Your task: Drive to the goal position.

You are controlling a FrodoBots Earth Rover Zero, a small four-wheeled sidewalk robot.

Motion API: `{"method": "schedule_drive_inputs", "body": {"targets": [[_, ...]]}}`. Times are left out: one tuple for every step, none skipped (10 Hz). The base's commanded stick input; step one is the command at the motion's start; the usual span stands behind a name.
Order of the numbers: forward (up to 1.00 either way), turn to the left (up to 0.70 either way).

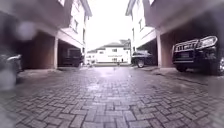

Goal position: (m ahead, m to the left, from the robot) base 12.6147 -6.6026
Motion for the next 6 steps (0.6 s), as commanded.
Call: {"method": "schedule_drive_inputs", "body": {"targets": [[0.70,0.00],[0.70,0.00],[0.70,0.00],[0.70,0.00],[0.70,0.00],[0.70,0.00]]}}
